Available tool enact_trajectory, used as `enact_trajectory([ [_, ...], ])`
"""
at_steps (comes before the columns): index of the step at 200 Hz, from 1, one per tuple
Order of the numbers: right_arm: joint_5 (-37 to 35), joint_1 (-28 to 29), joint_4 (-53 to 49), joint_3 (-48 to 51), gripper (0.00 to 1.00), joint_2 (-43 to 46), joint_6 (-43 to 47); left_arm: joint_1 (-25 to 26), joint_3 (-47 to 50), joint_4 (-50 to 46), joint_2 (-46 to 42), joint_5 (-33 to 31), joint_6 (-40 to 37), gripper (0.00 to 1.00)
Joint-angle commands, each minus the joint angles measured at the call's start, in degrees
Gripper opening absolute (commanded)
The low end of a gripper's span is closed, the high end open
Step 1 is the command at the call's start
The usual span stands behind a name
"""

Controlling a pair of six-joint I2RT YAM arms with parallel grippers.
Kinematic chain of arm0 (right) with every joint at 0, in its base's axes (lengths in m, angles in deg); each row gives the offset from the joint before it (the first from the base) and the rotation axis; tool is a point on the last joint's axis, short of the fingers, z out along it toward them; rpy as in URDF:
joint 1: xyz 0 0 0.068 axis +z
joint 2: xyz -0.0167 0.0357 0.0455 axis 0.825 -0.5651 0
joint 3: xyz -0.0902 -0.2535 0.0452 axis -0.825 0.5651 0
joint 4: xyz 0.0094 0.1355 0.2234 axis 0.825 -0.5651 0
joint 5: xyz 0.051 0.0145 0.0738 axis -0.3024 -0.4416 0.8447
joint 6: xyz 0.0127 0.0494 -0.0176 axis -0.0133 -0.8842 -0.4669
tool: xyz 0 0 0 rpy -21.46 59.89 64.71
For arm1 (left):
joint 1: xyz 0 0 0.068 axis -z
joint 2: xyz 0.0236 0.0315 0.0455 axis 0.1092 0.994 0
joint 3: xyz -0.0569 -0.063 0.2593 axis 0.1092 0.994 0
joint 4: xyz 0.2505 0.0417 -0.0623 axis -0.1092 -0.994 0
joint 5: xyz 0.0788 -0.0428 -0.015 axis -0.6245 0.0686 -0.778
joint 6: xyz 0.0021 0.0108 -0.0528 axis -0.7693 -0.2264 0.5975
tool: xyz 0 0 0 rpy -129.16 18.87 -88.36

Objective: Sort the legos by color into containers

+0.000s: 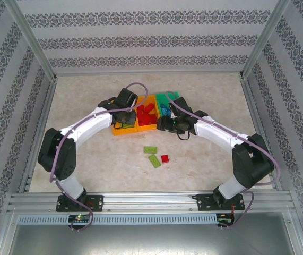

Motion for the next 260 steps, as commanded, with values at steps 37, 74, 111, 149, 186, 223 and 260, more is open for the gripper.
enact_trajectory([
  [37, -4.6, 7.3, -4.9, 0.2, 0.67, -1.5, -3.9, -5.4, -4.1, -0.1, 7.9, 0.3, 1.5, 0.27],
  [74, -5.8, 11.2, -6.6, -1.7, 0.74, -5.7, -6.1, -5.6, -3.9, 2.8, 9.3, -0.6, 4.7, 0.31],
  [111, -7.2, 15.3, -10.1, -6.1, 0.8, -11.0, -6.0, -5.6, -4.0, 3.2, 8.5, -1.8, 6.8, 0.46],
  [149, -7.1, 17.5, -10.8, -8.2, 0.85, -14.3, -7.2, -5.7, -2.4, 3.8, 5.5, -2.8, 9.1, 0.75],
  [186, -7.0, 18.4, -12.3, -9.9, 0.86, -16.6, -7.2, -5.8, -1.8, 3.0, 2.9, -3.7, 10.2, 1.0],
  [223, -8.2, 18.8, -13.5, -9.8, 0.86, -16.8, -7.6, -6.1, -0.5, 3.1, 0.1, -3.4, 10.9, 1.0],
  [260, -8.3, 18.8, -14.0, -10.4, 0.86, -18.2, -7.7, -6.1, 0.5, 2.6, -1.1, -3.4, 10.9, 1.0],
])
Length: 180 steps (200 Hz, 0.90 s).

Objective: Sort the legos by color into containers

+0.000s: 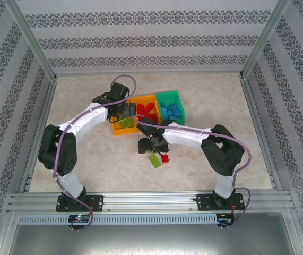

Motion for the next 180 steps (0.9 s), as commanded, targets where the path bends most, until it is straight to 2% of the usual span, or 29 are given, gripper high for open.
enact_trajectory([
  [1, -1.8, 0.8, -2.0, -1.6, 0.86, -1.6, -1.0, -0.6, 1.3, -0.4, -2.0, -1.2, 0.9, 1.0],
  [89, -2.5, 1.2, -5.7, -6.4, 0.85, -6.8, -0.3, -2.5, 5.6, 0.0, -4.9, -1.6, 1.6, 0.99],
  [121, -4.1, 1.3, -8.6, -7.7, 0.8, -8.7, 0.2, -3.3, 7.4, 0.2, -6.8, -2.2, 2.3, 0.99],
  [180, -7.6, 1.3, -13.1, -11.8, 0.65, -10.7, 2.3, -3.8, 9.4, 0.0, -8.9, -3.0, 2.3, 0.99],
])
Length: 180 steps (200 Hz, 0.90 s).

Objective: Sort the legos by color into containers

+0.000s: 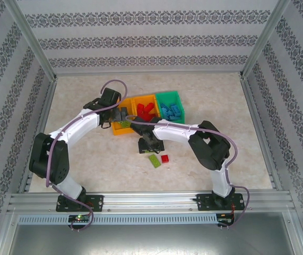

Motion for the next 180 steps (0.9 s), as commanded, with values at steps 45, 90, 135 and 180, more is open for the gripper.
enact_trajectory([
  [45, -3.5, 0.5, -3.1, -2.5, 0.62, 0.5, 2.5, -1.4, 1.5, -0.3, -2.6, -2.3, 0.9, 0.99],
  [90, 3.2, -0.9, 3.3, -5.5, 0.63, 3.4, 5.8, -1.8, 3.8, -0.3, -3.6, -2.2, 0.9, 0.99],
  [135, 12.4, -5.0, 11.6, -9.7, 0.62, 3.5, 5.9, -2.7, 7.7, 0.4, -7.7, -2.1, 1.5, 0.99],
  [180, 19.2, -8.5, 15.0, -17.3, 0.63, -0.2, 3.8, -2.8, 11.1, 0.3, -10.9, -2.4, 0.9, 0.99],
])
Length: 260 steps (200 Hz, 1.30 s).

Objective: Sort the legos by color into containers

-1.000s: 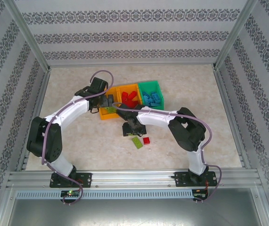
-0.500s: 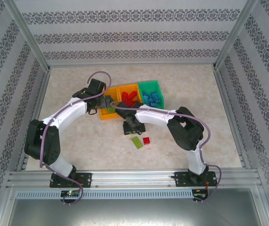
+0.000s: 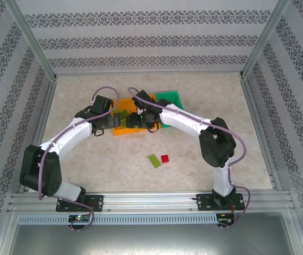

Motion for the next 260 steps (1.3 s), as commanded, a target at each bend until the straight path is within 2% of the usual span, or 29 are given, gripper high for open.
enact_trajectory([
  [1, 5.9, -1.5, 3.8, -4.0, 0.63, -2.1, -1.1, -0.8, 1.8, 0.4, -2.1, -1.1, 0.5, 0.99],
  [57, 11.5, -4.6, 5.9, -13.7, 0.63, -9.0, -5.0, -0.8, 5.6, 1.5, -4.9, 0.5, -1.4, 0.99],
  [85, 12.6, -5.0, 3.4, -20.3, 0.63, -13.7, -5.9, -0.8, 7.1, 1.8, -6.0, 0.7, -1.0, 0.99],
  [124, 13.2, -5.3, 2.4, -24.1, 0.66, -17.6, -7.2, -0.8, 8.0, 2.0, -7.2, 1.4, -1.0, 0.99],
  [153, 13.0, -5.6, 2.7, -23.7, 0.72, -18.1, -6.8, -0.7, 7.6, 1.3, -7.4, 1.7, -2.5, 0.99],
  [167, 13.0, -5.7, 2.8, -23.5, 0.78, -18.0, -6.1, -0.8, 7.7, 1.4, -7.7, 2.4, -3.4, 1.0],
  [212, 13.1, -5.7, 4.3, -23.0, 0.86, -16.9, -5.3, -0.1, 9.8, 4.6, -9.8, 10.8, -8.2, 1.0],
  [236, 13.5, -5.4, 4.9, -22.2, 0.88, -15.4, -4.9, 2.0, 11.3, 6.4, -11.8, 14.8, -12.0, 1.0],
  [260, 13.6, -5.2, 6.1, -20.5, 0.91, -12.6, -3.7, 6.8, 12.7, 7.7, -13.4, 16.2, -16.3, 1.0],
])
